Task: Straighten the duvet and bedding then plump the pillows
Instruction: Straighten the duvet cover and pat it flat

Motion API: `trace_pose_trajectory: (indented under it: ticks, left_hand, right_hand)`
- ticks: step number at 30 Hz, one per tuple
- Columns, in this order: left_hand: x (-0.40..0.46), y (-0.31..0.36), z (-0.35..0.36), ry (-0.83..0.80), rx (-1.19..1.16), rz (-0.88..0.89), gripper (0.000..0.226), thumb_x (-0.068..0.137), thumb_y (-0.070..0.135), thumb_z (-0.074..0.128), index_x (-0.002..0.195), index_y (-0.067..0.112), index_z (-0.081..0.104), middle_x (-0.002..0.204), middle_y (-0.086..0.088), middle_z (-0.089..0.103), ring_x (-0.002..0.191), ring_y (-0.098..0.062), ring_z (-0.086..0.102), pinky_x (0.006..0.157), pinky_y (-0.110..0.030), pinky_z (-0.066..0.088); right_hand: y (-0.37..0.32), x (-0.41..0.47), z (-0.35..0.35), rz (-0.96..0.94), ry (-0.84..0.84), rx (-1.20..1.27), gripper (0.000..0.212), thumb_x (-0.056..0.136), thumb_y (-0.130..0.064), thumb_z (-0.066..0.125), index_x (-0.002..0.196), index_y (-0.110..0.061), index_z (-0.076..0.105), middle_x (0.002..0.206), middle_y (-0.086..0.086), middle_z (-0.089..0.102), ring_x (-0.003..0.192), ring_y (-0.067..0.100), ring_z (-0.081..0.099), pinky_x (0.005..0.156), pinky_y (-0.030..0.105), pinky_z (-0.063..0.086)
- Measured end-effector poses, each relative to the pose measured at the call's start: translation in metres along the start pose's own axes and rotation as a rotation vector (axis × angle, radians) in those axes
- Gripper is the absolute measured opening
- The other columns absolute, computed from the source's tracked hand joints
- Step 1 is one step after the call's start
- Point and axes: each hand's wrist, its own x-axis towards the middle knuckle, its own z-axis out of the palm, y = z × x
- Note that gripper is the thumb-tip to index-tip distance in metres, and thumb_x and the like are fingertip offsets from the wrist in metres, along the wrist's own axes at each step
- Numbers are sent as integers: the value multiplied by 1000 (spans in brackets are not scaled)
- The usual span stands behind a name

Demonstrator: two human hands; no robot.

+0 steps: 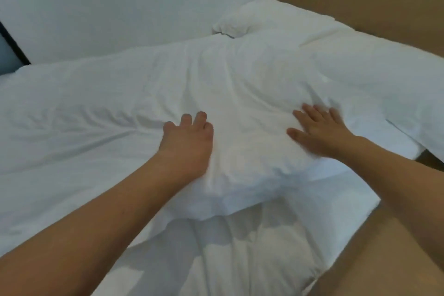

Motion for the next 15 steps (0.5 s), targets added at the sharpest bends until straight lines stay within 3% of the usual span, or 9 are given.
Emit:
trace_pose_trajectory:
  ticks: [2,4,6,8,11,12,15]
  left_hand:
    - [-21,45,-9,4,-274,101,58,83,53,50,130,23,33,129,-4,36,113,-28,41,88,-44,44]
    - [-28,73,4,-78,-172,141,70,76,64,50,133,31,27,131,-3,33,116,-31,39,91,-50,43]
    - [-7,68,19,-52,-27,82,61,80,50,53,132,26,32,133,-8,40,115,-34,45,87,-47,46]
    - [19,45,9,100,-183,-46,33,86,33,52,115,18,46,111,-14,59,97,-37,58,73,-37,44]
    - [34,22,-10,437,-393,-210,18,84,17,51,102,14,47,85,-14,57,74,-36,53,64,-36,39]
    - [32,22,-8,430,-402,-243,21,85,17,50,106,13,45,88,-14,57,76,-36,53,66,-38,41]
    - [13,55,18,7,-37,-213,41,88,40,42,123,18,46,123,-11,53,112,-35,53,92,-46,43]
  right_hand:
    - [6,-3,7,-27,68,18,72,94,-66,19,155,-29,9,164,0,-2,150,20,-4,119,45,-9]
    - [12,-5,14,-36,123,9,73,94,-66,16,156,-29,9,164,0,-2,150,20,-5,118,47,-13]
    - [19,-8,18,-13,139,-10,71,94,-66,11,155,-31,8,164,1,-2,150,20,-9,116,52,-16]
    - [26,-8,15,30,175,18,69,95,-64,9,155,-30,12,164,1,-2,150,20,-10,114,57,-18]
    - [41,-3,2,114,236,156,67,95,-61,8,153,-30,18,164,2,-1,150,24,-8,113,60,-16]
    - [44,-3,2,148,241,202,66,95,-61,10,154,-30,15,164,1,-4,150,25,-9,113,61,-16]
    - [51,-10,16,318,233,368,70,94,-63,24,155,-34,3,163,-5,-14,149,26,-14,110,65,-12]
